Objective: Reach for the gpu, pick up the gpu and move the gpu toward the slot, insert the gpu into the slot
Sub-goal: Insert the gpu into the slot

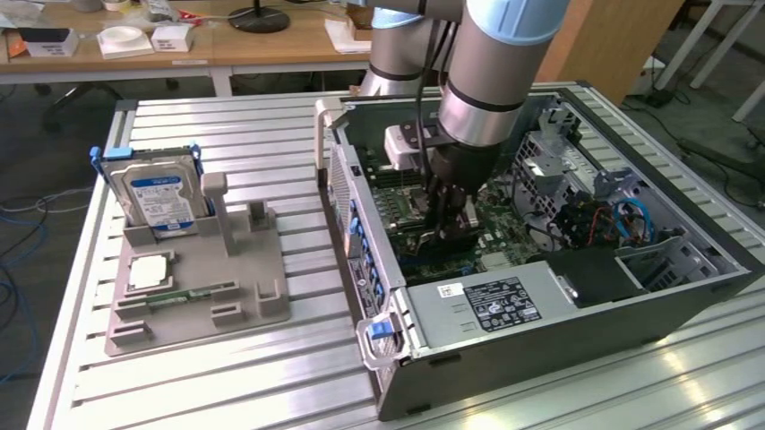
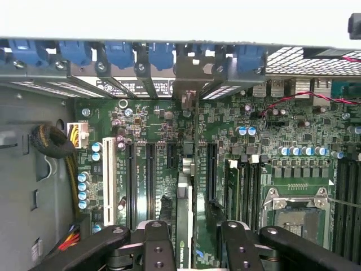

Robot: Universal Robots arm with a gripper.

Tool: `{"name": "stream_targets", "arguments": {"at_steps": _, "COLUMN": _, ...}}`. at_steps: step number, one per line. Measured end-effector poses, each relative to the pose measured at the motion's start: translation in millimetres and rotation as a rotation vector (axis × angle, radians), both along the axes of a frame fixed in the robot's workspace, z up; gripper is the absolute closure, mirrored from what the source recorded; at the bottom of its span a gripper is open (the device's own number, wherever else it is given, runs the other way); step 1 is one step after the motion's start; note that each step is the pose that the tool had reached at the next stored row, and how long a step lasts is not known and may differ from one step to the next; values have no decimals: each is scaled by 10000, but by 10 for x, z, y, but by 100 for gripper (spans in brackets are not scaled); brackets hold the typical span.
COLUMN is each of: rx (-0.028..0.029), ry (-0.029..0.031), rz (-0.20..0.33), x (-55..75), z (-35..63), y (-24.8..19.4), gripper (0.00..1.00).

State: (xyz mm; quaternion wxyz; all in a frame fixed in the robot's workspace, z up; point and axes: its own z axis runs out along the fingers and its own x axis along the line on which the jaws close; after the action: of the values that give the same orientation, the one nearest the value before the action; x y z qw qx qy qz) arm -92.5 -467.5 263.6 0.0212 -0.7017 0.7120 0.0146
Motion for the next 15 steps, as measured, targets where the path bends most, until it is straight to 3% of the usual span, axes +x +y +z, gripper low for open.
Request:
{"name": "stream_targets", "arguments": {"at_steps": 6, "rx": -2, "ry": -40, "rz": 1, "x": 1, "z": 75, "y": 0, "gripper": 62}}
{"name": "stream_targets", "arguments": {"at_steps": 11, "rx": -2, "ry": -45, "rz": 0, "x": -1, "z": 73, "y": 0, "gripper": 62}}
{"name": "stream_targets", "arguments": {"at_steps": 15, "rx": -2, "ry": -45, "rz": 0, "x": -13, "z": 14, "y": 0, "gripper": 62}}
